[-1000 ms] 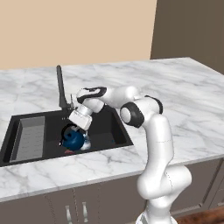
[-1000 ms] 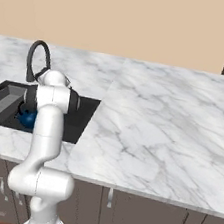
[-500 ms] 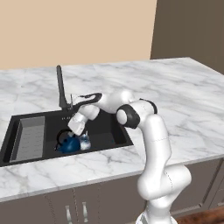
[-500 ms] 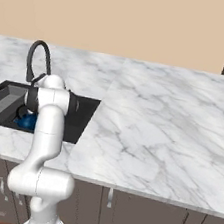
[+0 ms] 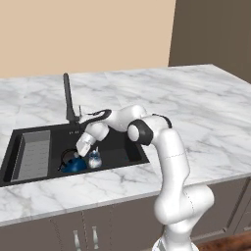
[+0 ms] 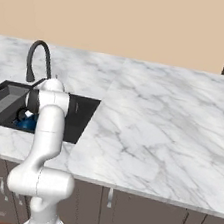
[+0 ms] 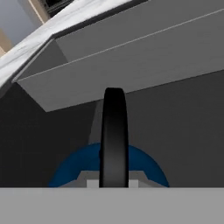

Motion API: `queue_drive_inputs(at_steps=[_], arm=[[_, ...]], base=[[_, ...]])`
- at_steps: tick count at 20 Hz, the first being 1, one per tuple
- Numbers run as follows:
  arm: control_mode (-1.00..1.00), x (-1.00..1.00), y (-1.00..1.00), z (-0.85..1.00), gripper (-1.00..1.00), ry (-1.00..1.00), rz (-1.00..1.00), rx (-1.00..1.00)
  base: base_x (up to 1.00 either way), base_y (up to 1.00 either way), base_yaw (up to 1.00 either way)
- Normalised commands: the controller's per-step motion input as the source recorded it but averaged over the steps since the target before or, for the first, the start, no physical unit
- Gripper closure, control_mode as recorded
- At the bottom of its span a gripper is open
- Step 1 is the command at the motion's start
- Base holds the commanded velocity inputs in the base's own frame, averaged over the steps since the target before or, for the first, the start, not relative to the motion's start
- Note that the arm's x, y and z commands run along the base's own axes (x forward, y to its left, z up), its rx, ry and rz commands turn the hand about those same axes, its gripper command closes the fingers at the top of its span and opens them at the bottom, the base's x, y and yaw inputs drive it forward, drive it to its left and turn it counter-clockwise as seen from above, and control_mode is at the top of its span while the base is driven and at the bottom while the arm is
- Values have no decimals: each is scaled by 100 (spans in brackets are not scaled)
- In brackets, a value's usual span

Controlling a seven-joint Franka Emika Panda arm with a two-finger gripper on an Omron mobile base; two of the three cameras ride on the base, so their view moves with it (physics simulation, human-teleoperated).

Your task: Open the cabinet, pick the kettle from the cabinet, and place it in the sink.

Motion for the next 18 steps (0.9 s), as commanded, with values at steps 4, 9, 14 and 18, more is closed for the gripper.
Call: queue_drive_inputs(at_steps=[4, 9, 14, 18], arm=[[-100, 6, 18, -25, 100, -6, -5, -9], [-100, 16, 10, -20, 100, -9, -1, -9], [-100, 9, 9, -20, 100, -14, 0, -3], [-100, 11, 10, -19, 100, -15, 0, 0]], base=[[0, 0, 0], [0, 0, 0], [0, 0, 0], [0, 0, 0]])
